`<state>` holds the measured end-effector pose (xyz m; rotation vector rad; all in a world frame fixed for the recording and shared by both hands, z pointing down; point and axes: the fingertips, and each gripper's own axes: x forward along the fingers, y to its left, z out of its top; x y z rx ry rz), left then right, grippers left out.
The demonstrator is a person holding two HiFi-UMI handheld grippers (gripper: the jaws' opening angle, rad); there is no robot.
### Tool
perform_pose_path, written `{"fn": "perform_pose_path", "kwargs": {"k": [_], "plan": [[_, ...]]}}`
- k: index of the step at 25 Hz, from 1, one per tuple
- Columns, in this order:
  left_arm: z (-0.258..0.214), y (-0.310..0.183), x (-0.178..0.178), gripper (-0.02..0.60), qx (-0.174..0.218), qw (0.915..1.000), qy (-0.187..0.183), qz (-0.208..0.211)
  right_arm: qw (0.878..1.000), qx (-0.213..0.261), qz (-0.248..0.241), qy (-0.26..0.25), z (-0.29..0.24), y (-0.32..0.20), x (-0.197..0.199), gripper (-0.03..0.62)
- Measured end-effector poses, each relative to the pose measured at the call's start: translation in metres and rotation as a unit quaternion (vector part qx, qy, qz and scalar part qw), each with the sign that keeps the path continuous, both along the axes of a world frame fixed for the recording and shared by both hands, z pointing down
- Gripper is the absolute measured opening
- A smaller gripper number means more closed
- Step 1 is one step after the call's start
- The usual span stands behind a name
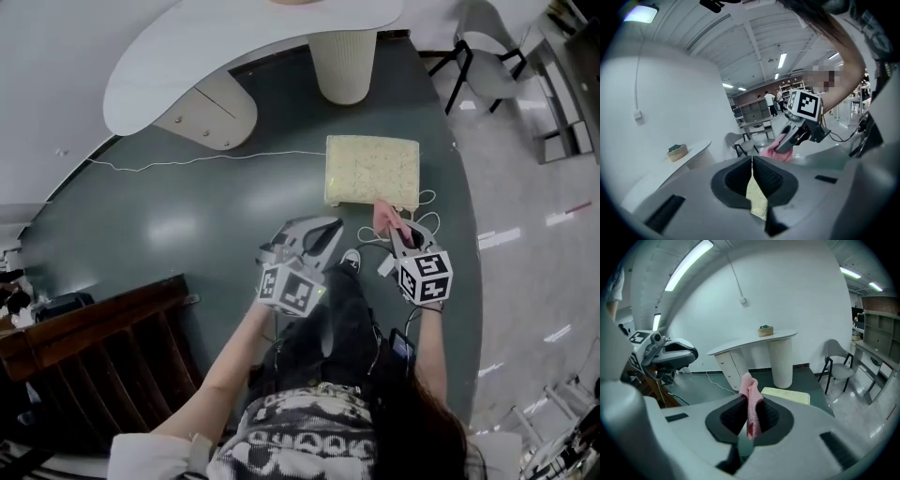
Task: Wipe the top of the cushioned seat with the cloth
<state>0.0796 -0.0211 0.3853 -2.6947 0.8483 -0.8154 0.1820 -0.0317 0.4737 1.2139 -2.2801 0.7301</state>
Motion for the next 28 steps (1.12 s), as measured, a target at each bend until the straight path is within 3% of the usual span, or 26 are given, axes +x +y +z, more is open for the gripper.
{"fn": "perform_pose_path", "kwargs": {"k": [9, 17, 28], "plan": [[-0.032, 0.074, -0.061, 0.009, 0.025, 0.9995, 0.016, -0.009, 0.999, 0.031, -0.003, -0.021, -0.057, 0.055, -0.070, 0.011], [-0.054, 0.164, -0.132, 0.009, 0.039, 0.9983, 0.027, -0.033, 0.997, 0.066, -0.039, -0.017, -0.098, 0.142, -0.146, 0.011], [-0.063, 0.248, -0.169, 0.009, 0.038, 0.9975, 0.033, -0.049, 0.992, 0.102, -0.079, 0.007, -0.129, 0.227, -0.189, 0.011]]}}
